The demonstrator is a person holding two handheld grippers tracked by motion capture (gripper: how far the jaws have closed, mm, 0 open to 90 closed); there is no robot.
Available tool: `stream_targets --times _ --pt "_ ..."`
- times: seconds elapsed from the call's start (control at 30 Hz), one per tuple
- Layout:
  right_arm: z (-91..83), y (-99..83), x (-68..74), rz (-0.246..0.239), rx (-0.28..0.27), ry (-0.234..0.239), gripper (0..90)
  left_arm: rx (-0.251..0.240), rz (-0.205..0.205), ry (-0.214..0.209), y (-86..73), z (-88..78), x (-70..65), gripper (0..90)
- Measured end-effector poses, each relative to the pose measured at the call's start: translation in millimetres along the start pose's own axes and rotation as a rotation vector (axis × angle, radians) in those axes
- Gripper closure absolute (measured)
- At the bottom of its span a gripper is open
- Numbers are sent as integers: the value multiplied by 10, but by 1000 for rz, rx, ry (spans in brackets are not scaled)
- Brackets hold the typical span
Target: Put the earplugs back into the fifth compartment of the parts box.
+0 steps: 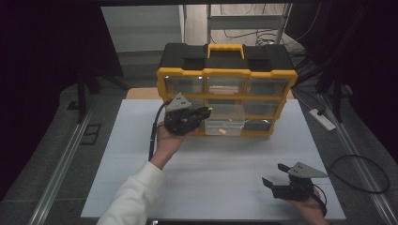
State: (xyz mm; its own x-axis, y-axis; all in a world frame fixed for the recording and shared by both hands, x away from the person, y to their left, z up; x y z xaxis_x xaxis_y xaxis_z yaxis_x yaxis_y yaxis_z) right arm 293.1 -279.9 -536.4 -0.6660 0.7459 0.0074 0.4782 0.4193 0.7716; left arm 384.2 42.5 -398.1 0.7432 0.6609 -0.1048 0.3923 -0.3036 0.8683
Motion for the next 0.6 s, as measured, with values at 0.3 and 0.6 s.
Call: stream_targets --times 0.3,0.6 --pt "-5 9 2 -3 -8 5 167 23 12 7 162 234 -21 693" --pt "-9 8 8 -3 -7 6 168 5 -13 31 62 31 -26 218"
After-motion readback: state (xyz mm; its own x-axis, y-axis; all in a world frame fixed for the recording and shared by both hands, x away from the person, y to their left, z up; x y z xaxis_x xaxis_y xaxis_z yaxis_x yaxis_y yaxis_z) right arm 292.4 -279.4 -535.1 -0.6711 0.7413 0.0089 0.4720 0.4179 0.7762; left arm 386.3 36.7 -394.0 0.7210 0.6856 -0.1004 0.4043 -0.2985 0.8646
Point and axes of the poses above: each handheld gripper's, and its own axes: z roughly forward along the jaws, y roughly out of its top, x roughly to its left, the point moved 5 cm from there along z, roughly forward along the jaws, and after that the axes turned 7 degrees about x, right-handed, at the moved point
